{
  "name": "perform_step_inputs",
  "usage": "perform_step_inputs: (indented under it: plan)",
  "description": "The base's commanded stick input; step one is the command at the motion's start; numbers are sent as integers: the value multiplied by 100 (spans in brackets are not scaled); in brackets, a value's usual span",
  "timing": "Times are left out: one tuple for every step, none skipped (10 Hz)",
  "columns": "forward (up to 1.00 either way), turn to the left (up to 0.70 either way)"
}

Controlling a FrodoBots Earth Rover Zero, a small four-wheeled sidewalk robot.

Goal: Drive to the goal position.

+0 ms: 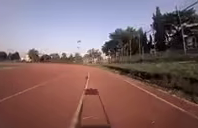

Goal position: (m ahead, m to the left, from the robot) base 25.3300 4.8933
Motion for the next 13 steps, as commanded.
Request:
perform_step_inputs:
  plan:
    - [70,0]
    - [70,0]
    - [70,0]
    - [70,0]
    - [70,0]
    - [70,0]
    - [70,0]
    - [70,0]
    - [70,0]
    - [70,0]
    - [70,0]
    - [70,0]
    - [70,0]
